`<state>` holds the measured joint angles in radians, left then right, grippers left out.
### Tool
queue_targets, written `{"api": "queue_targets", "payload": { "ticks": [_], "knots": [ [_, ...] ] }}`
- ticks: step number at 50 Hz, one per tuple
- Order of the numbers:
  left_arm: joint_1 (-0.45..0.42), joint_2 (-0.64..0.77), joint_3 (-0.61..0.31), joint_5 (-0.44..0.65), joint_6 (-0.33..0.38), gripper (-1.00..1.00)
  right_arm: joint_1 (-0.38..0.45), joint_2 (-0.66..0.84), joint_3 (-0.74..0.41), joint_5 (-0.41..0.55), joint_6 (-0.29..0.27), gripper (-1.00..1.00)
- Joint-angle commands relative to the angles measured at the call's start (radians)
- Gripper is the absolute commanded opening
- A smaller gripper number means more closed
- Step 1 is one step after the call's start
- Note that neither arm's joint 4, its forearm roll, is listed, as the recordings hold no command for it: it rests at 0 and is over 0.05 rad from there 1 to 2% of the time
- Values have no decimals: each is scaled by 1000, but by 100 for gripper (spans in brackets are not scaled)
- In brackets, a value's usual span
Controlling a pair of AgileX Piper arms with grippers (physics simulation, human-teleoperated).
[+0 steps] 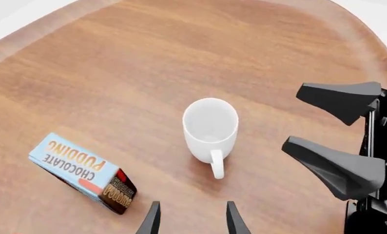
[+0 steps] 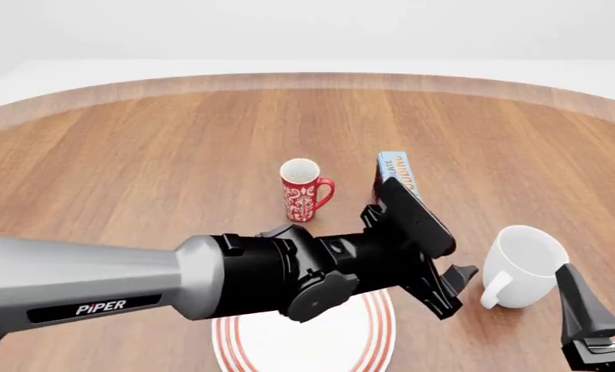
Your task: Pick up the white mug and put it on the plate, and put the chocolate pudding to the right of the plate.
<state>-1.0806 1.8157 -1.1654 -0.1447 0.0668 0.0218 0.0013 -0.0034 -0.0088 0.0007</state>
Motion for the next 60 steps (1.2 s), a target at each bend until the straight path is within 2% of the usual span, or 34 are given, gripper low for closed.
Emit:
{"api": "queue_targets", "payload": {
  "ticks": [1,11,12,40,60],
  "knots": [
    [-1,37,-49,35,13,100,2,0,0,-1,1,100],
    [3,56,-76,60,22,100,2,0,0,-1,1,100],
    [-3,75,-105,83,31,100,2,0,0,-1,0,100],
    [-42,125,-144,118,23,100,2,0,0,-1,0,100],
    [-39,174,-224,169,34,100,2,0,0,-1,0,100]
  ]
}}
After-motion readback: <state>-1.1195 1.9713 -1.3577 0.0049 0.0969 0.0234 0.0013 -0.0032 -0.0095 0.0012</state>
